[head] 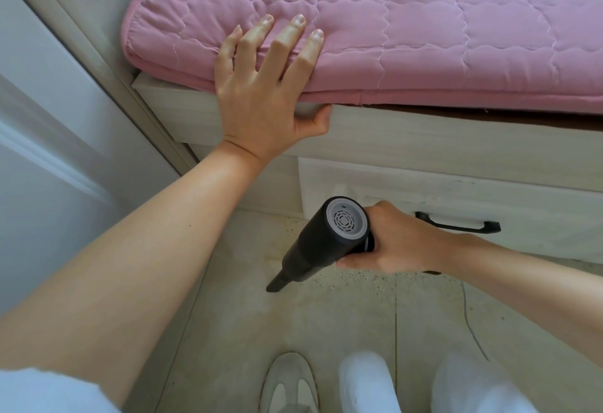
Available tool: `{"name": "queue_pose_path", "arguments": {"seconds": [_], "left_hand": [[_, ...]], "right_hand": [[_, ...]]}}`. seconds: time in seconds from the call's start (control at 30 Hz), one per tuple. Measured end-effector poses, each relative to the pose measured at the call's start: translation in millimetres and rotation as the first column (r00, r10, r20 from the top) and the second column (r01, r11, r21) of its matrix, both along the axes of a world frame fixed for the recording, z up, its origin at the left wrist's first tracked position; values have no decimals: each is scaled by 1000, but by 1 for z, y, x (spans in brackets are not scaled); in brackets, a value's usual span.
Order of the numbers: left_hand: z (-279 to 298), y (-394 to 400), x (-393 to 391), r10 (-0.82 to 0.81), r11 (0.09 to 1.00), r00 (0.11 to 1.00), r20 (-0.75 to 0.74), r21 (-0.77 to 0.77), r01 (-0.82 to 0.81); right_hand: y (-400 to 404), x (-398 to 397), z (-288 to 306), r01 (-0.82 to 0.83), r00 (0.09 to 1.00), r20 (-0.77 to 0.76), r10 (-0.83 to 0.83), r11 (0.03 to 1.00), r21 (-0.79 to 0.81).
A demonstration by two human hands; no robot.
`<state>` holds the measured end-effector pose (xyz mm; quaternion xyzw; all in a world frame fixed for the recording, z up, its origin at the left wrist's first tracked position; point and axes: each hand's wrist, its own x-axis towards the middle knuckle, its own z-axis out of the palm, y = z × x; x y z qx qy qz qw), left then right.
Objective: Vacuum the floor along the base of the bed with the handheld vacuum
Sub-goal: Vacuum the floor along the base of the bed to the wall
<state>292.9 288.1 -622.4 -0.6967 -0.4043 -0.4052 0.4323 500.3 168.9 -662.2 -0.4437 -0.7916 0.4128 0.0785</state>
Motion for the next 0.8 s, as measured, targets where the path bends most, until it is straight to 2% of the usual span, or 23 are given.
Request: {"name": "queue_pose_path", "arguments": {"seconds": [0.33, 0.63, 0.8], "left_hand": [[-1, 1, 0, -8, 1000, 1000, -9, 3, 8], [-1, 1, 0, -3, 1000, 1000, -9, 3, 3], [0, 0, 1, 0, 1000, 1000, -6, -12, 0]], "right_hand": [[-12, -7, -5, 12, 999, -45, -12, 1000, -15], [0, 14, 3, 92, 996, 24, -92, 996, -4], [2, 17, 6, 68, 997, 23, -68, 998, -8]]}}
